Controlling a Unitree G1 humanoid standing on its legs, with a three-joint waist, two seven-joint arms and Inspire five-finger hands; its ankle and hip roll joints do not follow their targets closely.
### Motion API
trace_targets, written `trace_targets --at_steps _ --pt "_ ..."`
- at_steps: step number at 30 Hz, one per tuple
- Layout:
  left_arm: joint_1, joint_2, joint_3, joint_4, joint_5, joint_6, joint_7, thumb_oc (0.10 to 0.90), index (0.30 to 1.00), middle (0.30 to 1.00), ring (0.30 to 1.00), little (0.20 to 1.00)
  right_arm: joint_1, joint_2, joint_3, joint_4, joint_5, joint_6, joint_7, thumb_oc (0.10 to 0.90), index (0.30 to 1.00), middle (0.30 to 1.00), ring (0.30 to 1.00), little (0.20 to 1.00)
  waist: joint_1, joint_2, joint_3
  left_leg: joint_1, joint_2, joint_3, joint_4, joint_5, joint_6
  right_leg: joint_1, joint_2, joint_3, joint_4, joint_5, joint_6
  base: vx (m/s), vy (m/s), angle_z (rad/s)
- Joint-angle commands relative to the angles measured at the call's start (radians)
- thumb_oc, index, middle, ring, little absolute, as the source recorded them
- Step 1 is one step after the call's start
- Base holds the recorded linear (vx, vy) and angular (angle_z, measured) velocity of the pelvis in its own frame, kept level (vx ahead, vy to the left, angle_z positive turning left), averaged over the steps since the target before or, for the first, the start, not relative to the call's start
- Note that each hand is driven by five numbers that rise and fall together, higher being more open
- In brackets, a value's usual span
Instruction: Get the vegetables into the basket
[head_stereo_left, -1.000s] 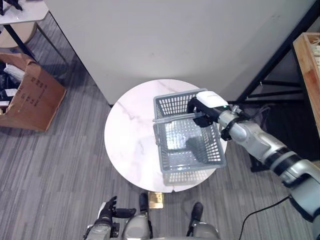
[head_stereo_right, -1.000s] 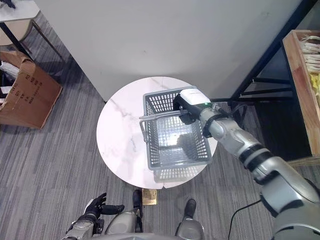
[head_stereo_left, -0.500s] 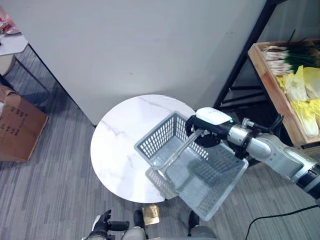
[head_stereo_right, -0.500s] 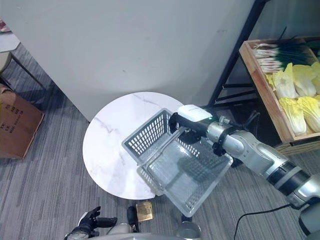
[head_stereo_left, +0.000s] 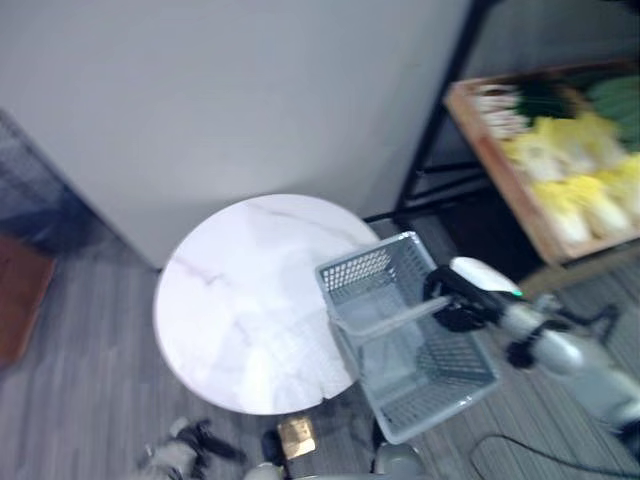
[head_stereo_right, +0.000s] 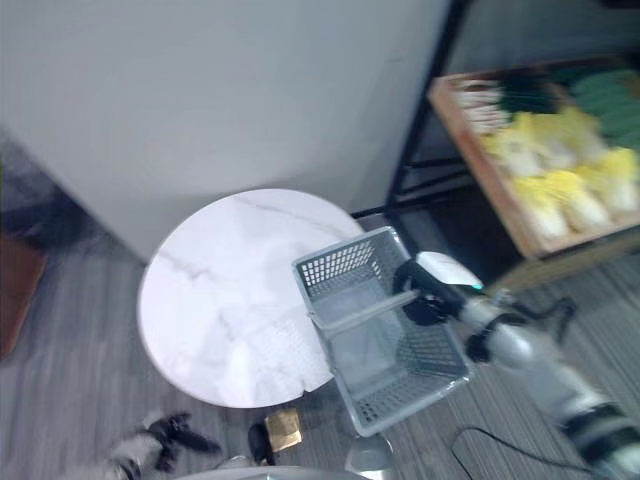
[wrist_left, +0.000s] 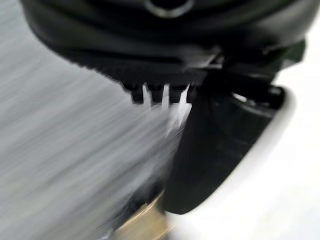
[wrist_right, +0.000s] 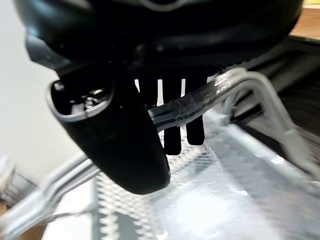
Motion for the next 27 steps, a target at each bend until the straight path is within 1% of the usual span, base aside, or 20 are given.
trace_targets --at_steps 1,2,3,4,5,6,7,8,9,11,12,13,14,17,20,21,22,24,25,27 --pt "0.125 -0.003 -0.06 0.127 0.045 0.009 -0.001 0.9 1.0 1.0 1.0 1.0 -0.217 -0.107 -0.101 -0.086 0.045 -0.077 -0.12 0.4 0.3 0.3 0.3 0.3 0.063 -0.045 0.001 0.032 0.066 0.004 0.007 -0.045 -0.037 -0.047 -0.112 -0.062 0.007 0.173 0.088 -0.22 0.154 -0.44" --pt "0.126 -0.001 -0.068 0.116 0.047 0.007 -0.004 0.9 1.0 1.0 1.0 1.0 -0.219 -0.096 -0.099 -0.095 0.046 -0.083 -0.124 0.4 0.3 0.3 0.3 0.3 0.072 -0.037 0.009 0.034 0.067 0.03 0.007 -0.045 -0.032 -0.042 -0.123 -0.115 0.032 0.147 0.088 -0.14 0.188 -1.1" --pt "0.131 0.001 -0.07 0.103 0.042 0.006 -0.005 0.9 1.0 1.0 1.0 1.0 -0.224 -0.091 -0.096 -0.099 0.042 -0.091 -0.132 0.4 0.3 0.3 0.3 0.3 0.08 -0.026 0.012 0.043 0.071 0.046 0.007 -0.065 -0.032 -0.023 -0.13 -0.163 0.065 0.098 0.088 -0.13 0.175 -1.44" --pt "0.135 0.005 -0.065 0.092 0.032 0.005 -0.006 0.9 1.0 1.0 1.0 1.0 -0.246 -0.084 -0.077 -0.092 0.035 -0.097 -0.131 0.4 0.3 0.3 0.3 0.3 0.088 -0.023 0.017 0.042 0.069 0.082 0.007 -0.057 -0.028 -0.004 -0.132 -0.196 0.113 0.063 0.088 -0.15 0.165 -1.19" --pt "0.145 0.008 -0.055 0.084 0.015 0.006 -0.007 0.9 1.0 1.0 1.0 1.0 -0.283 -0.08 -0.046 -0.087 0.034 -0.1 -0.126 0.4 0.3 0.3 0.3 0.3 0.1 -0.022 0.015 0.031 0.074 0.112 0.007 -0.05 -0.021 0.006 -0.132 -0.202 0.173 0.019 0.088 -0.19 0.09 -1.0" --pt "0.148 0.008 -0.046 0.087 0.005 0.004 -0.009 0.9 1.0 1.0 1.0 1.0 -0.311 -0.072 -0.022 -0.084 0.036 -0.102 -0.127 0.4 0.3 0.3 0.3 0.3 0.106 -0.024 0.015 0.026 0.079 0.129 0.007 -0.043 -0.021 0.014 -0.127 -0.204 0.189 0.006 0.086 -0.17 -0.014 -1.02" --pt "0.154 0.013 -0.038 0.092 -0.002 0.003 -0.01 0.9 1.0 1.0 1.0 1.0 -0.356 -0.057 0.013 -0.086 0.043 -0.107 -0.125 0.4 0.3 0.3 0.3 0.3 0.121 -0.033 0.01 0.016 0.085 0.161 0.007 -0.033 -0.025 0.047 -0.113 -0.225 0.176 -0.004 0.085 -0.07 -0.156 -1.24" --pt "0.161 0.01 -0.032 0.097 -0.001 0.003 -0.015 0.9 1.0 1.0 1.0 1.0 -0.368 -0.058 0.027 -0.092 0.047 -0.108 -0.119 0.4 0.3 0.3 0.3 0.3 0.131 -0.039 0.004 0.019 0.091 0.184 0.011 -0.02 -0.036 0.075 -0.098 -0.249 0.109 0.004 0.088 -0.01 -0.258 -1.14" --pt "0.162 0.005 -0.026 0.104 -0.001 0.004 -0.016 0.9 1.0 1.0 1.0 1.0 -0.358 -0.062 0.021 -0.1 0.055 -0.112 -0.114 0.4 0.3 0.3 0.3 0.3 0.13 -0.038 -0.001 0.026 0.1 0.193 0.014 -0.012 -0.046 0.082 -0.085 -0.271 0.084 -0.007 0.085 0.06 -0.328 -1.1" --pt "0.156 -0.005 -0.032 0.109 0.007 0.001 -0.02 0.9 1.0 1.0 1.0 1.0 -0.324 -0.081 -0.007 -0.109 0.054 -0.113 -0.109 0.4 0.3 0.3 0.3 0.3 0.117 -0.031 -0.002 0.024 0.12 0.19 0.016 0.01 -0.066 0.102 -0.06 -0.29 0.044 -0.031 0.078 0.05 -0.294 -0.75" --pt "0.155 -0.014 -0.038 0.103 0.005 -0.004 -0.02 0.9 1.0 1.0 1.0 1.0 -0.298 -0.097 -0.025 -0.115 0.064 -0.118 -0.1 0.4 0.3 0.3 0.3 0.3 0.107 -0.022 -0.003 0.027 0.137 0.186 0.017 0.024 -0.082 0.118 -0.041 -0.298 0.01 -0.037 0.073 0.03 -0.183 -0.18" --pt "0.155 -0.014 -0.039 0.103 0.005 -0.004 -0.02 0.9 1.0 1.0 1.0 1.0 -0.298 -0.097 -0.025 -0.115 0.064 -0.118 -0.1 0.4 0.3 0.3 0.3 0.3 0.107 -0.022 -0.003 0.027 0.137 0.186 0.017 0.024 -0.082 0.118 -0.04 -0.298 0.01 -0.037 0.073 0.05 -0.249 -0.21" --pt "0.156 -0.018 -0.035 0.092 -0.003 -0.011 -0.017 0.9 1.0 1.0 1.0 1.0 -0.276 -0.11 -0.04 -0.118 0.07 -0.121 -0.095 0.4 0.3 0.3 0.3 0.3 0.097 -0.012 -0.008 0.032 0.153 0.19 0.017 0.036 -0.098 0.132 -0.022 -0.291 -0.024 -0.042 0.07 0.02 -0.182 -0.16" --pt "0.156 -0.024 -0.042 0.072 -0.008 -0.021 -0.015 0.9 1.0 1.0 1.0 1.0 -0.244 -0.115 -0.067 -0.122 0.068 -0.125 -0.097 0.4 0.3 0.3 0.3 0.3 0.089 0.001 -0.014 0.042 0.176 0.192 0.018 0.054 -0.114 0.146 0.004 -0.282 -0.036 -0.058 0.058 0.02 -0.19 -0.06" --pt "0.154 -0.026 -0.045 0.069 -0.005 -0.022 -0.005 0.9 1.0 1.0 1.0 1.0 -0.211 -0.111 -0.094 -0.12 0.059 -0.13 -0.104 0.4 0.3 0.3 0.3 0.3 0.08 0.015 -0.013 0.053 0.196 0.196 0.02 0.073 -0.127 0.147 0.026 -0.269 -0.017 -0.089 0.037 -0.03 -0.174 -0.18" --pt "0.144 -0.023 -0.04 0.058 -0.005 -0.025 0.005 0.9 1.0 1.0 1.0 1.0 -0.183 -0.109 -0.12 -0.122 0.056 -0.133 -0.112 0.4 0.3 0.3 0.3 0.3 0.071 0.025 -0.007 0.051 0.223 0.194 0.026 0.098 -0.142 0.142 0.05 -0.257 -0.004 -0.117 0.019 -0.07 -0.263 -0.19" --pt "0.143 -0.024 -0.043 0.054 -0.004 -0.027 0.006 0.9 1.0 1.0 1.0 1.0 -0.175 -0.108 -0.126 -0.121 0.057 -0.132 -0.111 0.4 0.3 0.3 0.3 0.3 0.071 0.029 -0.005 0.052 0.23 0.192 0.031 0.106 -0.148 0.149 0.058 -0.258 -0.008 -0.12 0.013 -0.06 -0.327 -0.04" --pt "0.142 -0.023 -0.042 0.039 -0.005 -0.031 0.01 0.9 1.0 1.0 1.0 1.0 -0.145 -0.105 -0.152 -0.133 0.062 -0.137 -0.114 0.4 0.3 0.3 0.3 0.3 0.068 0.034 -0.001 0.047 0.249 0.179 0.049 0.121 -0.162 0.164 0.082 -0.25 -0.02 -0.133 -0.002 -0.02 -0.259 -0.1" --pt "0.141 -0.024 -0.042 0.025 -0.012 -0.038 0.01 0.9 1.0 1.0 1.0 1.0 -0.126 -0.105 -0.17 -0.144 0.065 -0.144 -0.115 0.4 0.3 0.3 0.3 0.3 0.068 0.037 0.008 0.031 0.272 0.16 0.097 0.137 -0.178 0.18 0.103 -0.247 -0.037 -0.144 -0.017 -0.03 -0.289 -0.15" --pt "0.14 -0.019 -0.056 0.001 0.0 -0.05 0.014 0.9 1.0 1.0 1.0 1.0 -0.114 -0.105 -0.186 -0.153 0.069 -0.15 -0.119 0.4 0.3 0.3 0.3 0.3 0.068 0.035 0.019 0.008 0.295 0.124 0.164 0.148 -0.193 0.19 0.122 -0.235 -0.048 -0.155 -0.032 -0.02 -0.243 -0.06"
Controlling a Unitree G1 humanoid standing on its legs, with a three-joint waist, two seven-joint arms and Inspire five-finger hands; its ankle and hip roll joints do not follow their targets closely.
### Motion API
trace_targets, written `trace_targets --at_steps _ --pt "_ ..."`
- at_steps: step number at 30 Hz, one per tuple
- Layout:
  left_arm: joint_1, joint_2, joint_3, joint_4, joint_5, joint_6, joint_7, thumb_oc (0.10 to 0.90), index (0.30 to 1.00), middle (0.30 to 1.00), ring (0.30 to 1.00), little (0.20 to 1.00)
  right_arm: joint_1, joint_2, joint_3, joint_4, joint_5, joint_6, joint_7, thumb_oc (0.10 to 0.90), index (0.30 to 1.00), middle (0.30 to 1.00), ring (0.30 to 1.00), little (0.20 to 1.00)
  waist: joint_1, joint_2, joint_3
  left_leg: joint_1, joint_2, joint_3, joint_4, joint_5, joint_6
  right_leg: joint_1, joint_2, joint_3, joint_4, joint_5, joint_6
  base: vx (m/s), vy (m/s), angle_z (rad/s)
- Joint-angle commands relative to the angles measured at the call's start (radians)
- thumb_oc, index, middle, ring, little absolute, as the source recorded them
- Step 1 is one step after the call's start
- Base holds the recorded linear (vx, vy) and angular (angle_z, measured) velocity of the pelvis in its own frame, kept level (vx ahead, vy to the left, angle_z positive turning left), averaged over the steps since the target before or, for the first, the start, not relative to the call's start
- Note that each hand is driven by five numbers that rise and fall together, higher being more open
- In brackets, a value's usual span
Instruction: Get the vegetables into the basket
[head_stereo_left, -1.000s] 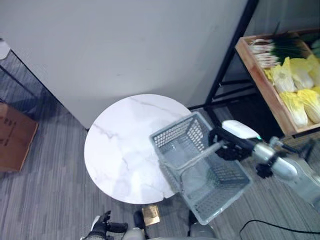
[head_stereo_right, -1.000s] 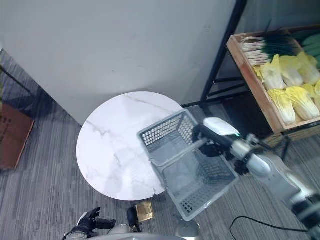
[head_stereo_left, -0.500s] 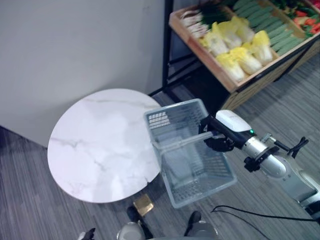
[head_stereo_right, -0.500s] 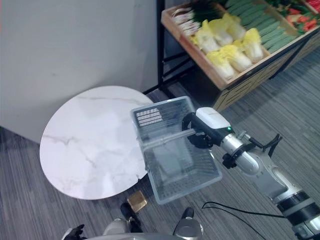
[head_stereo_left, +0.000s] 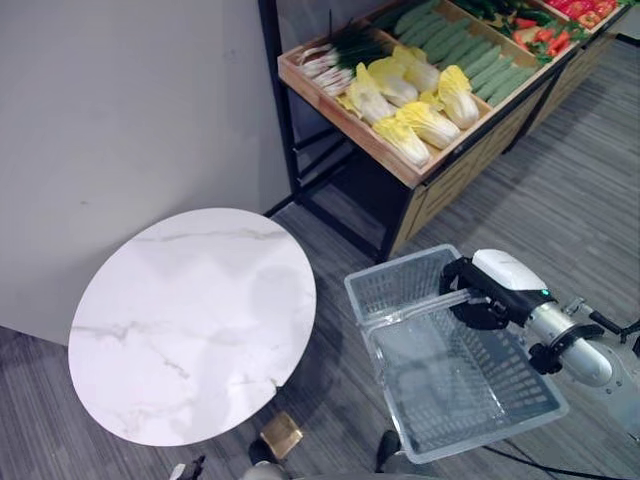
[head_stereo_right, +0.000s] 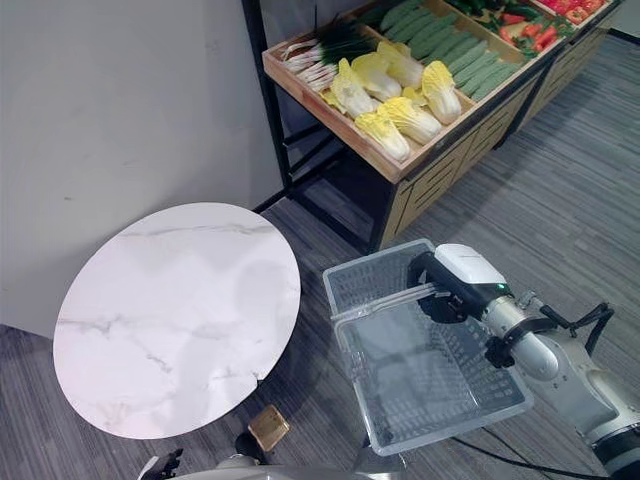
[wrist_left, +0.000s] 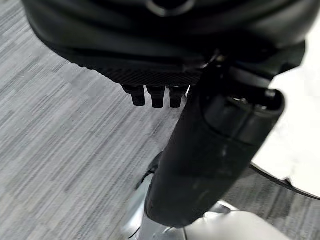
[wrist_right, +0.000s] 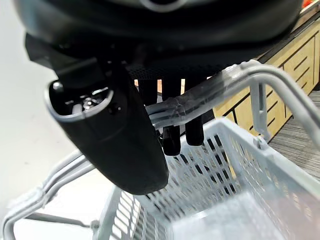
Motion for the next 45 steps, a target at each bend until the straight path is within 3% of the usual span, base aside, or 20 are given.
trace_targets --at_steps 1,2,4,6,10,15,17,19,20,24,28,30,33,36,40,45 --pt "-0.093 0.02 -0.01 -0.055 -0.015 -0.067 0.017 0.9 1.0 1.0 1.0 1.0 -0.124 0.006 -0.159 -0.162 0.093 -0.101 -0.097 0.4 0.3 0.3 0.3 0.3 0.032 -0.049 0.031 -0.007 0.024 -0.093 0.07 0.0 -0.129 0.028 -0.025 0.077 0.002 -0.051 0.042 -0.12 -0.112 -0.22" --pt "-0.087 0.012 -0.012 -0.071 -0.036 -0.076 0.017 0.9 1.0 1.0 1.0 1.0 -0.153 0.009 -0.136 -0.14 0.095 -0.105 -0.104 0.4 0.3 0.3 0.3 0.3 0.058 -0.05 0.048 -0.048 -0.04 -0.24 0.061 -0.013 -0.088 0.002 -0.031 0.105 0.003 -0.028 0.038 -0.12 -0.061 -0.56" --pt "-0.075 0.014 -0.014 -0.088 -0.081 -0.086 -0.005 0.9 1.0 1.0 1.0 1.0 -0.193 0.01 -0.111 -0.121 0.1 -0.103 -0.103 0.4 0.3 0.3 0.3 0.3 0.073 -0.06 0.038 -0.065 -0.117 -0.403 -0.011 -0.094 -0.057 -0.04 -0.039 0.183 0.002 -0.007 0.048 0.0 0.007 -1.19" --pt "-0.075 0.021 -0.032 -0.114 -0.099 -0.094 -0.013 0.9 1.0 1.0 1.0 1.0 -0.24 0.018 -0.087 -0.095 0.107 -0.102 -0.11 0.4 0.3 0.3 0.3 0.3 0.083 -0.058 0.032 -0.08 -0.161 -0.518 -0.046 -0.105 -0.049 -0.065 -0.037 0.244 0.007 0.01 0.056 0.08 0.088 -1.54" --pt "-0.081 0.019 -0.045 -0.101 -0.099 -0.088 -0.02 0.9 1.0 1.0 1.0 1.0 -0.254 0.048 -0.062 -0.069 0.099 -0.084 -0.098 0.4 0.3 0.3 0.3 0.3 0.061 -0.061 0.019 -0.017 -0.2 -0.441 -0.094 -0.142 -0.001 -0.091 -0.072 0.321 0.045 0.026 0.08 0.07 0.325 -0.86" --pt "-0.084 0.033 -0.032 -0.092 -0.074 -0.088 -0.026 0.9 1.0 1.0 1.0 1.0 -0.225 0.083 -0.076 -0.06 0.07 -0.07 -0.105 0.4 0.3 0.3 0.3 0.3 0.055 -0.084 0.011 0.025 -0.258 -0.348 -0.102 -0.191 0.058 -0.145 -0.143 0.387 0.09 0.076 0.14 0.01 0.291 -0.5" --pt "-0.086 0.037 -0.027 -0.091 -0.065 -0.09 -0.021 0.9 1.0 1.0 1.0 1.0 -0.21 0.094 -0.091 -0.058 0.044 -0.064 -0.118 0.4 0.3 0.3 0.3 0.3 0.048 -0.091 0.018 0.03 -0.276 -0.326 -0.107 -0.197 0.07 -0.175 -0.168 0.399 0.103 0.129 0.166 -0.06 0.244 -0.25" --pt "-0.086 0.041 -0.028 -0.096 -0.061 -0.091 -0.019 0.9 1.0 1.0 1.0 1.0 -0.206 0.098 -0.096 -0.061 0.038 -0.063 -0.122 0.4 0.3 0.3 0.3 0.3 0.049 -0.092 0.019 0.027 -0.277 -0.314 -0.112 -0.194 0.07 -0.19 -0.17 0.403 0.104 0.15 0.167 -0.09 0.106 -0.38" --pt "-0.098 0.055 -0.028 -0.096 -0.05 -0.091 -0.015 0.9 1.0 1.0 1.0 1.0 -0.202 0.105 -0.104 -0.063 0.025 -0.058 -0.129 0.4 0.3 0.3 0.3 0.3 0.044 -0.094 0.028 0.018 -0.275 -0.295 -0.113 -0.193 0.07 -0.212 -0.181 0.386 0.114 0.174 0.167 -0.14 0.078 -0.37" --pt "-0.107 0.092 -0.028 -0.115 -0.023 -0.088 -0.01 0.9 1.0 1.0 1.0 1.0 -0.195 0.118 -0.109 -0.05 0.009 -0.051 -0.136 0.4 0.3 0.3 0.3 0.3 0.068 -0.09 0.033 0.005 -0.242 -0.249 -0.113 -0.187 0.064 -0.189 -0.219 0.221 0.15 0.145 0.161 -0.12 0.033 -0.51" --pt "-0.095 0.102 -0.013 -0.116 -0.021 -0.084 -0.018 0.9 1.0 1.0 1.0 1.0 -0.192 0.118 -0.116 -0.028 -0.009 -0.045 -0.136 0.4 0.3 0.3 0.3 0.3 0.091 -0.108 0.004 0.002 -0.218 -0.19 -0.113 -0.183 0.054 -0.142 -0.247 0.135 0.134 0.163 0.161 -0.06 -0.073 -0.65" --pt "-0.084 0.093 -0.006 -0.099 -0.009 -0.081 -0.024 0.9 1.0 1.0 1.0 1.0 -0.174 0.12 -0.129 -0.014 -0.02 -0.042 -0.144 0.4 0.3 0.3 0.3 0.3 0.096 -0.124 -0.014 0.014 -0.205 -0.143 -0.113 -0.176 0.038 -0.127 -0.234 0.12 0.059 0.193 0.167 -0.01 -0.251 -1.02" --pt "-0.074 0.085 -0.005 -0.108 -0.004 -0.083 -0.028 0.9 1.0 1.0 1.0 1.0 -0.128 0.126 -0.156 -0.002 -0.017 -0.042 -0.14 0.4 0.3 0.3 0.3 0.3 0.088 -0.123 -0.016 0.031 -0.186 -0.126 -0.113 -0.167 0.02 -0.111 -0.207 0.114 0.024 0.165 0.166 0.03 -0.216 -0.65" --pt "-0.072 0.065 -0.02 -0.116 -0.006 -0.082 -0.036 0.9 1.0 1.0 1.0 1.0 -0.052 0.145 -0.19 0.137 -0.016 -0.023 -0.158 0.4 0.3 0.3 0.3 0.3 0.058 -0.088 -0.005 0.047 -0.131 -0.134 -0.108 -0.136 -0.014 -0.096 -0.149 0.118 0.023 0.101 0.133 0.06 -0.343 -0.15" --pt "-0.073 0.061 -0.025 -0.121 -0.008 -0.083 -0.038 0.9 1.0 1.0 1.0 1.0 -0.031 0.155 -0.203 0.179 -0.025 -0.02 -0.17 0.4 0.3 0.3 0.3 0.3 0.052 -0.076 0.001 0.048 -0.11 -0.141 -0.099 -0.125 -0.026 -0.097 -0.129 0.121 0.04 0.073 0.118 0.02 -0.171 0.01" --pt "-0.082 0.054 -0.038 -0.155 -0.004 -0.089 -0.026 0.9 1.0 1.0 1.0 1.0 -0.001 0.174 -0.222 0.261 -0.053 -0.009 -0.206 0.4 0.3 0.3 0.3 0.3 0.042 -0.06 0.025 -0.001 -0.059 -0.187 0.046 -0.118 -0.06 -0.069 -0.072 0.122 0.022 0.03 0.076 0.02 -0.225 -0.02"
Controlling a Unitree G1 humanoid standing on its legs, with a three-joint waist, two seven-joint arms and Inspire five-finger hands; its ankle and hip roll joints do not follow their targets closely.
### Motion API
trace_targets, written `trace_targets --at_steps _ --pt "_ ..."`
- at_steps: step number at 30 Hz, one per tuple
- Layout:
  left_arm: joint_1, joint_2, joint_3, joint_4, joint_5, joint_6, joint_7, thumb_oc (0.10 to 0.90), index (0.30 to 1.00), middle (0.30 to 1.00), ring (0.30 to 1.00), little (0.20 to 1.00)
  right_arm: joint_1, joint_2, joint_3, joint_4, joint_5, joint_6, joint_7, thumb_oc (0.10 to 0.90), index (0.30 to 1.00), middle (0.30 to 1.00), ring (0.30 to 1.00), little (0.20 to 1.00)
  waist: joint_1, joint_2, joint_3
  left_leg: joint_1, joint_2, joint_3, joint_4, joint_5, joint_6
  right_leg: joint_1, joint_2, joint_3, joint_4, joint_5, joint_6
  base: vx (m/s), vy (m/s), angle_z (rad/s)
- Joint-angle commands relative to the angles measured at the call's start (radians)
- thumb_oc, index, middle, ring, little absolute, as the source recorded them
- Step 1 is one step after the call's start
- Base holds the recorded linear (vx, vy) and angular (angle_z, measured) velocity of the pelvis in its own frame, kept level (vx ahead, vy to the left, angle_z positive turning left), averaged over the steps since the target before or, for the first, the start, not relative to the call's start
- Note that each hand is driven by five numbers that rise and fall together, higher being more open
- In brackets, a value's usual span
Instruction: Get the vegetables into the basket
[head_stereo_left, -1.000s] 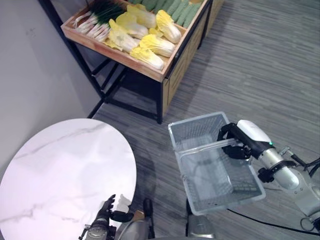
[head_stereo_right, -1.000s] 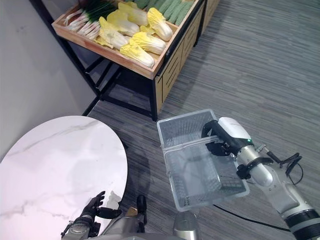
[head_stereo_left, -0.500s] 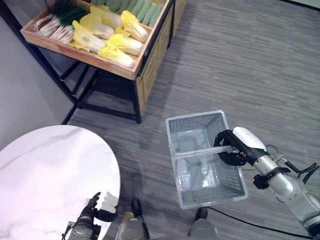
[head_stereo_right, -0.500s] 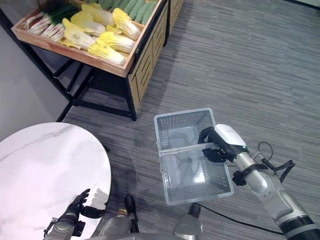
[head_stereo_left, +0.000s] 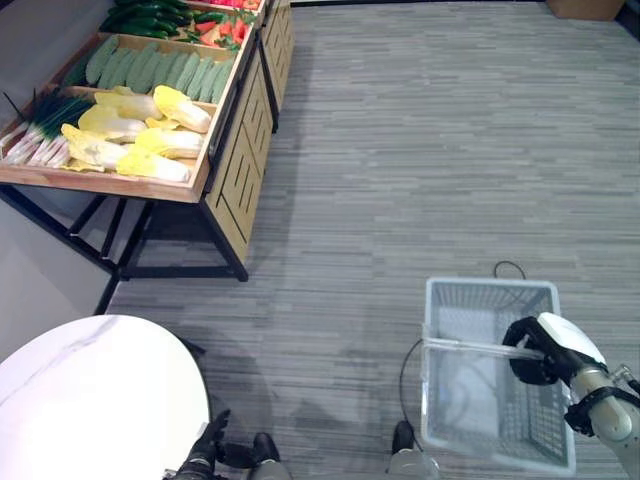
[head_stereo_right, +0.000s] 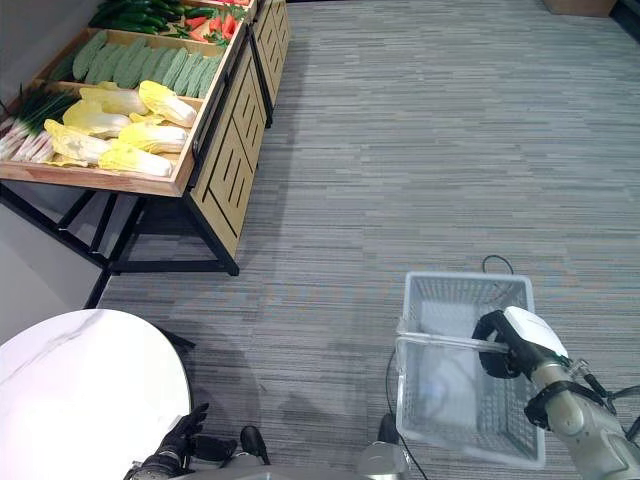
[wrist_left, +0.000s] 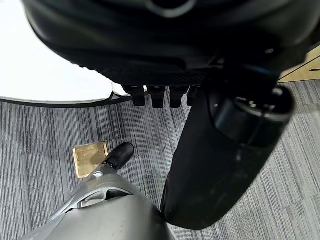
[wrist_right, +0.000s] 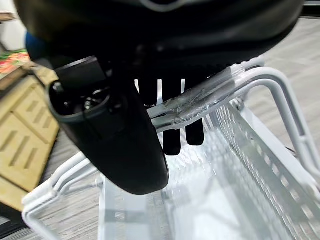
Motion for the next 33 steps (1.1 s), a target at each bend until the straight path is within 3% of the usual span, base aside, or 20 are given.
trace_targets --at_steps 1,5,13,23,27,28,31,33 --pt "-0.053 0.069 0.003 -0.027 0.004 -0.033 0.026 0.9 1.0 1.0 1.0 1.0 -0.15 -0.001 -0.105 -0.121 -0.002 -0.077 -0.121 0.4 0.3 0.3 0.3 0.3 0.042 -0.069 0.044 0.025 -0.026 -0.111 0.115 -0.077 -0.056 0.006 0.021 0.027 0.014 -0.056 -0.023 0.02 -0.112 -0.09" --pt "-0.067 0.05 -0.021 -0.023 -0.014 -0.035 0.045 0.9 1.0 1.0 1.0 1.0 -0.181 0.013 -0.094 -0.027 0.008 -0.062 -0.157 0.4 0.3 0.3 0.3 0.3 0.064 -0.076 0.048 -0.036 -0.102 -0.274 0.027 -0.086 -0.037 0.008 0.016 0.044 0.012 -0.052 -0.017 0.04 -0.04 -0.06" --pt "-0.051 0.043 -0.03 -0.005 -0.005 -0.029 0.043 0.9 1.0 1.0 1.0 1.0 -0.196 0.063 -0.069 0.098 0.0 -0.036 -0.178 0.4 0.3 0.3 0.3 0.3 0.071 -0.079 0.035 0.016 -0.127 -0.252 -0.046 -0.087 -0.004 0.005 0.004 0.079 0.033 -0.049 -0.01 0.08 0.095 -0.04" --pt "-0.038 0.063 -0.01 -0.003 -0.003 -0.025 0.052 0.9 1.0 1.0 1.0 1.0 -0.239 0.159 -0.029 0.26 -0.007 0.013 -0.203 0.4 0.3 0.3 0.3 0.3 0.096 -0.116 0.044 0.026 -0.198 -0.216 -0.028 -0.159 0.061 -0.034 -0.075 0.122 0.085 0.006 0.052 0.07 0.19 -0.09" --pt "-0.039 0.075 -0.006 -0.007 0.002 -0.024 0.06 0.9 1.0 1.0 1.0 1.0 -0.262 0.178 -0.024 0.3 -0.005 0.024 -0.22 0.4 0.3 0.3 0.3 0.3 0.105 -0.126 0.05 0.03 -0.228 -0.204 -0.023 -0.182 0.087 -0.059 -0.108 0.134 0.134 0.056 0.071 0.05 0.188 -0.04" --pt "-0.045 0.08 0.001 -0.006 -0.001 -0.022 0.064 0.9 1.0 1.0 1.0 1.0 -0.268 0.189 -0.022 0.292 -0.005 0.027 -0.223 0.4 0.3 0.3 0.3 0.3 0.109 -0.122 0.056 0.039 -0.235 -0.198 -0.024 -0.195 0.099 -0.09 -0.116 0.14 0.219 0.047 0.071 0.05 0.219 -0.1" --pt "-0.058 0.087 0.008 -0.003 -0.004 -0.016 0.077 0.9 1.0 1.0 1.0 1.0 -0.274 0.209 -0.025 0.308 0.016 0.027 -0.232 0.4 0.3 0.3 0.3 0.3 0.1 -0.114 0.08 0.057 -0.24 -0.211 -0.016 -0.208 0.108 -0.166 -0.094 0.183 0.319 0.061 0.065 0.07 0.137 -0.07" --pt "-0.065 0.088 0.004 -0.005 -0.004 -0.016 0.085 0.9 1.0 1.0 1.0 1.0 -0.279 0.212 -0.027 0.343 0.033 0.028 -0.24 0.4 0.3 0.3 0.3 0.3 0.09 -0.11 0.095 0.074 -0.245 -0.22 -0.015 -0.217 0.11 -0.202 -0.07 0.207 0.289 0.063 0.052 0.14 0.032 -0.07"
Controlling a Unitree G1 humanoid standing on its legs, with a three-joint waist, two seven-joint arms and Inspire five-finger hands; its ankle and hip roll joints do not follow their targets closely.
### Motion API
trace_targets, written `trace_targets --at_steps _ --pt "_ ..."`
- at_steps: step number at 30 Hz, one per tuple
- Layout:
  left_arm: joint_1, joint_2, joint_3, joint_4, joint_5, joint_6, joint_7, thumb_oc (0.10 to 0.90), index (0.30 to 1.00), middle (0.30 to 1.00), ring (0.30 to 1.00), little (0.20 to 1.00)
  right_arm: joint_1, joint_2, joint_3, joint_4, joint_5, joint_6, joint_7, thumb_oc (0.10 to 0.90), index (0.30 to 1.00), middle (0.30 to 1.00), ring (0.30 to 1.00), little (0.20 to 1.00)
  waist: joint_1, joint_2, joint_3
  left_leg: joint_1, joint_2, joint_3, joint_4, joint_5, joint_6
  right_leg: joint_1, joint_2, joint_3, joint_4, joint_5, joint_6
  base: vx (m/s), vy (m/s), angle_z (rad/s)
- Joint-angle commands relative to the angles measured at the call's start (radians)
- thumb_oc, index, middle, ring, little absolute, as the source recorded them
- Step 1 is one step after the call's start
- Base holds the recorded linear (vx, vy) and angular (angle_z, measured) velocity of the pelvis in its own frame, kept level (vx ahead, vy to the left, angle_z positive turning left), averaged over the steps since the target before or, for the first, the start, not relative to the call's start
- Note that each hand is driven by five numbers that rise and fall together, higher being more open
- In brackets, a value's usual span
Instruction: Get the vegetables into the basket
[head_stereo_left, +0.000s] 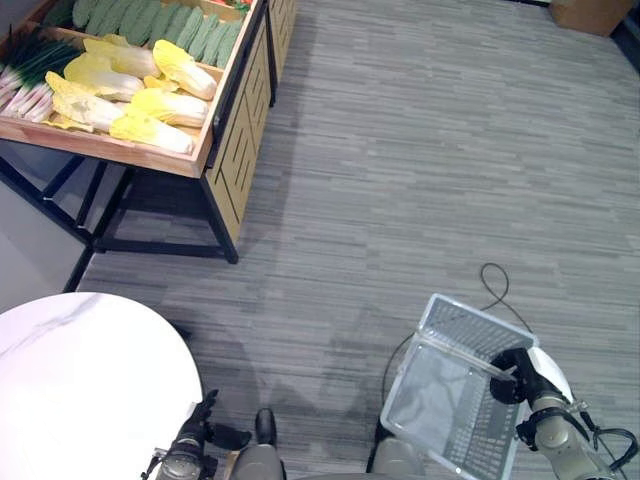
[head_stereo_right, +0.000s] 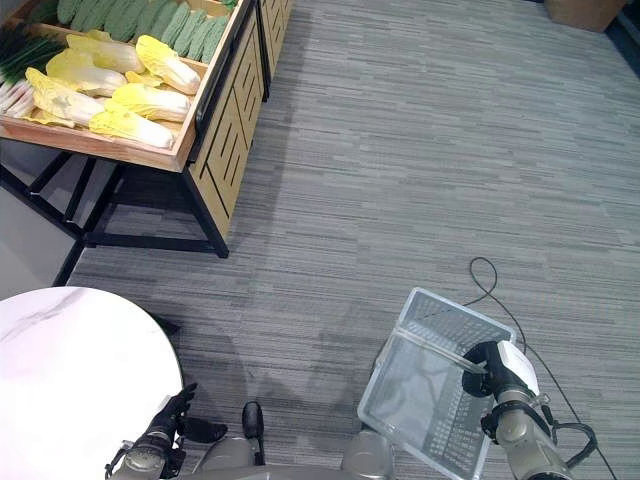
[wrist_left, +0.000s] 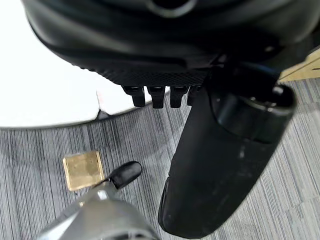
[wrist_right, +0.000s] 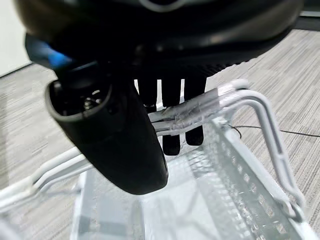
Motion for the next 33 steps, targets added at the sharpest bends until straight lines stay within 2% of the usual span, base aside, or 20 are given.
trace_targets --at_steps 1,2,6,8,9,11,12,13,14,15,17,18,21,22,25,27,28,30,31,33 --pt "-0.004 0.014 0.033 -0.018 0.006 -0.02 0.042 0.9 1.0 1.0 1.0 1.0 -0.081 -0.11 -0.043 -0.016 0.057 -0.037 -0.075 0.4 0.3 0.3 0.3 0.3 0.002 0.04 0.037 0.043 -0.039 -0.037 0.055 -0.109 -0.02 0.008 0.081 0.011 -0.16 0.067 0.04 0.28 -0.066 0.01" --pt "-0.017 0.011 0.03 -0.009 0.006 -0.019 0.049 0.9 1.0 1.0 1.0 1.0 -0.081 -0.107 -0.048 0.034 0.068 -0.032 -0.089 0.4 0.3 0.3 0.3 0.3 -0.011 0.039 0.046 0.057 -0.046 -0.054 0.065 -0.13 -0.024 -0.03 0.07 0.018 -0.22 0.1 0.048 0.32 -0.098 0.15" --pt "-0.033 -0.005 0.029 0.012 0.003 -0.016 0.055 0.9 1.0 1.0 1.0 1.0 -0.057 -0.095 -0.068 0.143 0.095 -0.02 -0.09 0.4 0.3 0.3 0.3 0.3 -0.044 0.039 0.045 0.103 -0.043 -0.096 0.11 -0.193 -0.045 -0.05 0.058 0.007 -0.342 0.142 0.061 0.35 -0.156 0.57" --pt "-0.034 -0.01 0.028 0.012 -0.002 -0.016 0.059 0.9 1.0 1.0 1.0 1.0 -0.041 -0.093 -0.075 0.206 0.105 -0.017 -0.085 0.4 0.3 0.3 0.3 0.3 -0.054 0.038 0.039 0.122 -0.045 -0.116 0.132 -0.216 -0.053 -0.058 0.057 0.004 -0.331 0.151 0.061 0.35 -0.193 0.57" --pt "-0.03 -0.013 0.028 0.013 -0.006 -0.015 0.059 0.9 1.0 1.0 1.0 1.0 -0.034 -0.088 -0.079 0.248 0.116 -0.017 -0.081 0.4 0.3 0.3 0.3 0.3 -0.053 0.038 0.032 0.134 -0.044 -0.126 0.14 -0.224 -0.06 -0.046 0.057 -0.01 -0.327 0.134 0.061 0.3 -0.175 0.15" --pt "-0.026 -0.025 0.031 0.03 -0.011 -0.012 0.07 0.9 1.0 1.0 1.0 1.0 -0.027 -0.084 -0.077 0.289 0.129 -0.018 -0.077 0.4 0.3 0.3 0.3 0.3 -0.058 0.044 0.025 0.15 -0.041 -0.14 0.16 -0.224 -0.072 -0.039 0.065 -0.023 -0.303 0.13 0.06 0.36 -0.231 0.18" --pt "-0.023 -0.043 0.034 0.036 -0.025 -0.008 0.078 0.9 1.0 1.0 1.0 1.0 -0.014 -0.082 -0.075 0.321 0.135 -0.015 -0.075 0.4 0.3 0.3 0.3 0.3 -0.065 0.059 0.017 0.151 -0.019 -0.161 0.192 -0.184 -0.097 -0.026 0.089 -0.044 -0.283 0.106 0.04 0.31 -0.219 0.37" --pt "-0.023 -0.044 0.034 0.035 -0.025 -0.008 0.078 0.9 1.0 1.0 1.0 1.0 -0.013 -0.082 -0.075 0.321 0.135 -0.015 -0.075 0.4 0.3 0.3 0.3 0.3 -0.066 0.061 0.016 0.15 -0.017 -0.163 0.192 -0.184 -0.098 -0.026 0.09 -0.046 -0.283 0.105 0.039 0.31 -0.27 0.43" --pt "-0.019 -0.05 0.036 0.035 -0.033 -0.008 0.078 0.9 1.0 1.0 1.0 1.0 0.001 -0.079 -0.08 0.319 0.141 -0.017 -0.072 0.4 0.3 0.3 0.3 0.3 -0.069 0.065 0.013 0.143 -0.006 -0.169 0.22 -0.151 -0.114 -0.019 0.104 -0.054 -0.278 0.089 0.025 0.25 -0.272 0.19" --pt "-0.013 -0.057 0.028 0.028 -0.032 -0.009 0.076 0.9 1.0 1.0 1.0 1.0 0.023 -0.076 -0.087 0.323 0.151 -0.02 -0.075 0.4 0.3 0.3 0.3 0.3 -0.069 0.067 0.017 0.099 0.008 -0.18 0.3 -0.086 -0.142 0.002 0.125 -0.067 -0.281 0.06 -0.002 0.31 -0.367 0.13" --pt "-0.022 -0.054 0.017 0.022 -0.029 -0.012 0.08 0.9 1.0 1.0 1.0 1.0 0.041 -0.067 -0.086 0.331 0.165 -0.028 -0.08 0.4 0.3 0.3 0.3 0.3 -0.067 0.062 0.032 0.024 0.025 -0.176 0.425 0.003 -0.171 0.027 0.139 -0.08 -0.28 0.021 -0.037 0.23 -0.337 0.16" --pt "-0.03 -0.056 0.016 0.024 -0.034 -0.01 0.082 0.9 1.0 1.0 1.0 1.0 0.049 -0.06 -0.079 0.322 0.161 -0.028 -0.084 0.4 0.3 0.3 0.3 0.3 -0.068 0.055 0.042 -0.009 0.026 -0.17 0.498 0.027 -0.182 0.041 0.144 -0.084 -0.281 0.005 -0.054 0.13 -0.208 0.31" --pt "-0.041 -0.055 0.009 0.024 -0.04 -0.008 0.087 0.9 1.0 1.0 1.0 1.0 0.052 -0.052 -0.08 0.355 0.178 -0.025 -0.086 0.4 0.3 0.3 0.3 0.3 -0.064 0.05 0.057 -0.055 0.044 -0.151 0.546 0.049 -0.179 0.072 0.158 -0.095 -0.287 -0.027 -0.073 0.15 -0.213 0.08" --pt "-0.05 -0.059 -0.006 0.021 -0.036 -0.007 0.091 0.9 1.0 1.0 1.0 1.0 0.048 -0.042 -0.083 0.383 0.199 -0.025 -0.093 0.4 0.3 0.3 0.3 0.3 -0.054 0.043 0.072 -0.125 0.028 -0.145 0.525 0.025 -0.162 0.102 0.165 -0.093 -0.301 -0.04 -0.074 0.16 -0.203 0.02" --pt "-0.045 -0.059 -0.01 0.017 -0.032 -0.009 0.093 0.9 1.0 1.0 1.0 1.0 0.051 -0.035 -0.074 0.378 0.198 -0.028 -0.093 0.4 0.3 0.3 0.3 0.3 -0.044 0.041 0.076 -0.178 0.02 -0.137 0.46 -0.011 -0.142 0.127 0.173 -0.086 -0.316 -0.058 -0.07 0.19 -0.108 0.11" --pt "-0.047 -0.056 -0.011 0.024 -0.031 -0.008 0.1 0.9 1.0 1.0 1.0 1.0 0.049 -0.037 -0.072 0.383 0.201 -0.03 -0.1 0.4 0.3 0.3 0.3 0.3 -0.035 0.042 0.073 -0.213 0.027 -0.133 0.337 -0.032 -0.125 0.14 0.177 -0.078 -0.32 -0.077 -0.065 0.24 -0.013 -0.02" --pt "-0.047 -0.054 -0.012 0.03 -0.03 -0.009 0.103 0.9 1.0 1.0 1.0 1.0 0.046 -0.036 -0.063 0.374 0.199 -0.028 -0.102 0.4 0.3 0.3 0.3 0.3 -0.027 0.048 0.072 -0.224 0.037 -0.143 0.245 0.007 -0.127 0.153 0.187 -0.072 -0.324 -0.085 -0.064 0.25 0.035 -0.06" --pt "-0.043 -0.053 -0.014 0.024 -0.033 -0.009 0.107 0.9 1.0 1.0 1.0 1.0 0.042 -0.033 -0.056 0.38 0.199 -0.031 -0.111 0.4 0.3 0.3 0.3 0.3 -0.01 0.058 0.07 -0.236 0.057 -0.172 0.139 0.077 -0.134 0.179 0.204 -0.06 -0.329 -0.1 -0.066 0.31 0.067 -0.16" --pt "-0.044 -0.048 -0.012 0.033 -0.03 -0.012 0.11 0.9 1.0 1.0 1.0 1.0 0.029 -0.029 -0.04 0.371 0.198 -0.036 -0.114 0.4 0.3 0.3 0.3 0.3 0.008 0.065 0.062 -0.26 0.064 -0.206 0.056 0.133 -0.155 0.2 0.219 -0.042 -0.335 -0.113 -0.064 0.27 0.067 -0.16" --pt "-0.042 -0.045 -0.011 0.04 -0.027 -0.012 0.11 0.9 1.0 1.0 1.0 1.0 0.025 -0.028 -0.035 0.369 0.197 -0.04 -0.113 0.4 0.3 0.3 0.3 0.3 0.014 0.065 0.059 -0.261 0.069 -0.208 0.026 0.149 -0.162 0.218 0.224 -0.029 -0.338 -0.122 -0.062 0.26 0.081 -0.42"
